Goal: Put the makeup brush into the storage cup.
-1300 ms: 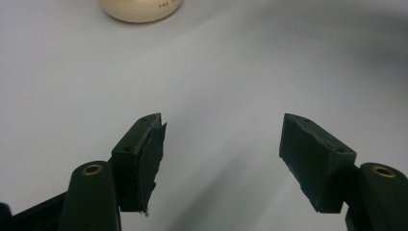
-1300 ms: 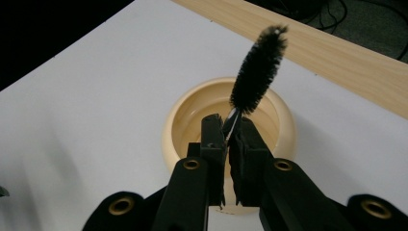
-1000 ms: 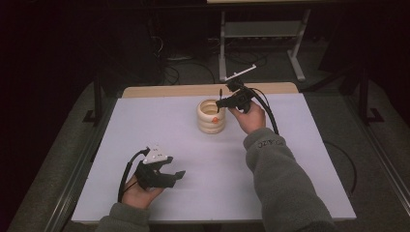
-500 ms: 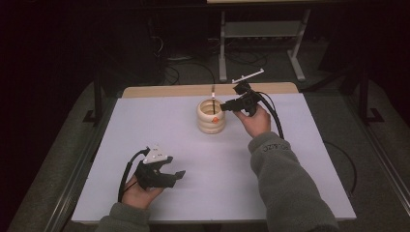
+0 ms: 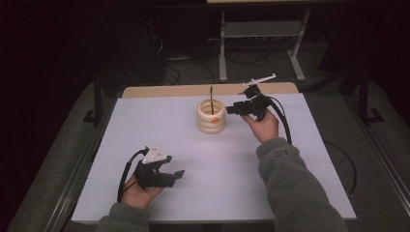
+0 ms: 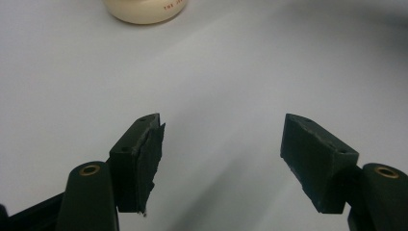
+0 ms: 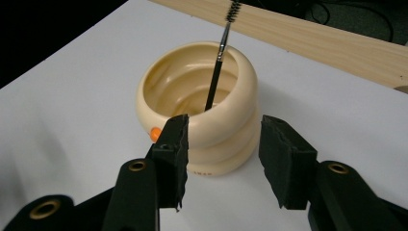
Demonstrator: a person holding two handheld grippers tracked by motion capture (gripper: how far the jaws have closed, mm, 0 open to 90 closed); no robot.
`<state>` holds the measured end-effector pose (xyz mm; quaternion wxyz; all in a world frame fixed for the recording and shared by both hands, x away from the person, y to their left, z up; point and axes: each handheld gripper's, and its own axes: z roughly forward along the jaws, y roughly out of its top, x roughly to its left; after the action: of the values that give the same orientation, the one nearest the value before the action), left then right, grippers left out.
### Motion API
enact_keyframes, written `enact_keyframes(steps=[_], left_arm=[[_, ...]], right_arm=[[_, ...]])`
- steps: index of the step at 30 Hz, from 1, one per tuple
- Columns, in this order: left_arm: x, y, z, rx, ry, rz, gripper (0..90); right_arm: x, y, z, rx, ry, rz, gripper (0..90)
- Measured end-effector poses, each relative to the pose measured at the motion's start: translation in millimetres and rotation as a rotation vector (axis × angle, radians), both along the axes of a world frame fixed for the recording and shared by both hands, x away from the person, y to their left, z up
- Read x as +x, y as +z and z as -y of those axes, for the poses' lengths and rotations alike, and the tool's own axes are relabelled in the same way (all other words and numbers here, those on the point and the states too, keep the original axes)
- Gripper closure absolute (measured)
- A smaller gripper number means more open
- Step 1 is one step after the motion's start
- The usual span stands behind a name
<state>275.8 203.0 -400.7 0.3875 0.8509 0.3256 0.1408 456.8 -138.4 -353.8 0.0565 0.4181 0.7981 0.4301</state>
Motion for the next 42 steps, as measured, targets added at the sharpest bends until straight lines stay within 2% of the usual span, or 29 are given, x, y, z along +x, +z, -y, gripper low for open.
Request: enact_keyframes(steps=[13,19,20,26,35,42], left_arm=[[0.4,0.7,-2.0,0.002,0.007,0.011,30.7],[-0.2,0.5,-1.9,-0.002,0.017,0.016,30.2],[0.0,0.8,-2.2,0.001,0.014,0.016,30.2],[-0.1,0.4,-2.2,-0.001,0.018,0.017,29.9],[0.6,0.2,-2.3,0.01,0.008,0.021,29.4],[1.0,-0.1,-3.5,0.0,0.018,0.021,28.8]], right_arm=[[-17.5,-6.0,22.6,0.005,0.008,0.014,45.9],[-27.0,-9.2,27.0,-0.019,0.029,0.028,43.9],[-29.1,-9.0,27.0,-0.019,0.025,0.015,43.6],[-40.7,-14.9,32.4,-0.033,0.048,0.023,41.7],[-55.1,-21.9,40.5,-0.029,0.051,0.014,38.4],[-66.2,-24.2,43.7,-0.031,0.066,0.034,37.0]])
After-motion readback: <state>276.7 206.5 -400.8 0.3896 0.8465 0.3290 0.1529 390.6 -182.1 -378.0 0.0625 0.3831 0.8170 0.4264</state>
